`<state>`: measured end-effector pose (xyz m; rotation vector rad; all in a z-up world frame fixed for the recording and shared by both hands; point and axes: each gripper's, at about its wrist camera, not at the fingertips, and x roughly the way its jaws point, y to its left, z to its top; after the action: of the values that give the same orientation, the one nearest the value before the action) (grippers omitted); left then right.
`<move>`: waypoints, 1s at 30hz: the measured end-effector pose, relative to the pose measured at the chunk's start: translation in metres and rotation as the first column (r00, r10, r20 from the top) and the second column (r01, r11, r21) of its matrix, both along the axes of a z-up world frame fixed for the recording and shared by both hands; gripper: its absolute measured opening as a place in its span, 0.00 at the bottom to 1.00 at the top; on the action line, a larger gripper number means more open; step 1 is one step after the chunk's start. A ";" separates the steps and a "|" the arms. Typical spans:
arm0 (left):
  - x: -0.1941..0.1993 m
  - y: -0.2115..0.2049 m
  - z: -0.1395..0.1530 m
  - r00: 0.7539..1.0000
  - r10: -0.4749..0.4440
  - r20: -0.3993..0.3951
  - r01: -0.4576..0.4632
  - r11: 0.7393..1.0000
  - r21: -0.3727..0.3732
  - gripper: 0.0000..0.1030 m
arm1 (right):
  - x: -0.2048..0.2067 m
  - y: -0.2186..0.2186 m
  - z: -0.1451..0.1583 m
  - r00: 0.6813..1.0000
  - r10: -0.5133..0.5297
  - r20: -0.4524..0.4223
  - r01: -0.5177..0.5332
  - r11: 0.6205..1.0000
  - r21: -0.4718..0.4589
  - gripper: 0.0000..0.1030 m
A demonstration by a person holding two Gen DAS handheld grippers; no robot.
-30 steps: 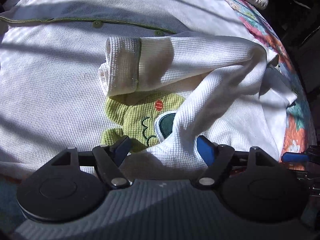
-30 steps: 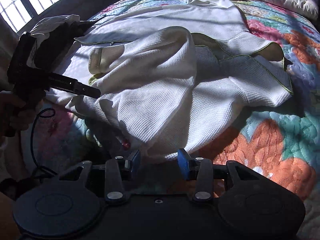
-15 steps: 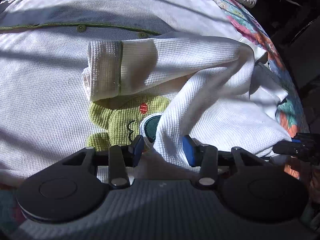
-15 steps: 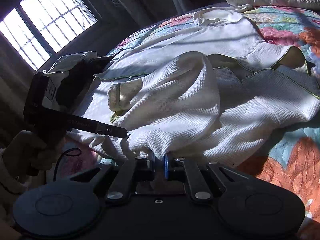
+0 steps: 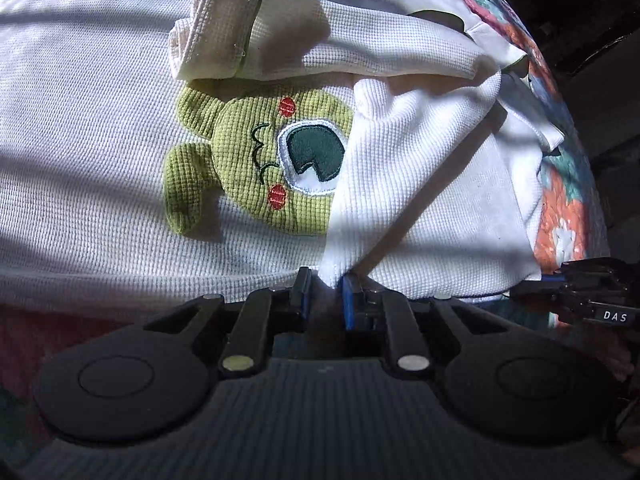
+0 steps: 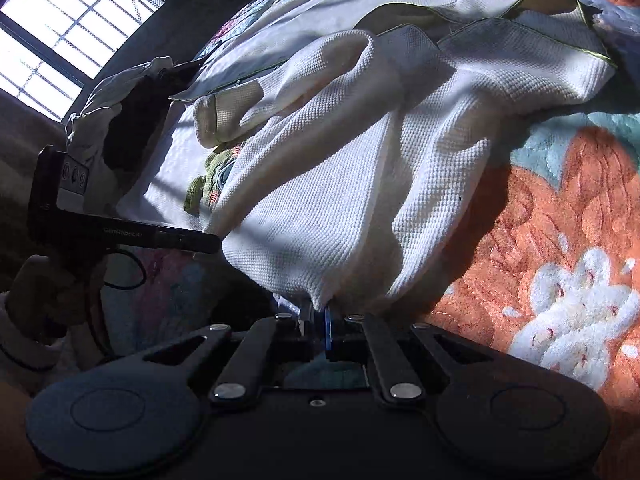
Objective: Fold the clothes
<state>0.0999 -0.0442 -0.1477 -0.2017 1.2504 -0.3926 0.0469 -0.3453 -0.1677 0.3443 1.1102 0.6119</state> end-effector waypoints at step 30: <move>0.034 0.069 0.072 0.962 0.209 0.174 -0.209 0.978 -0.019 0.65 | 0.076 0.090 0.097 0.976 -0.036 0.214 0.096 0.956 -0.276 0.44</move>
<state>0.1340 0.0250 -0.0761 -0.2909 1.0442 -0.2228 0.1226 -0.2552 -0.0710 0.0649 0.9652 0.4099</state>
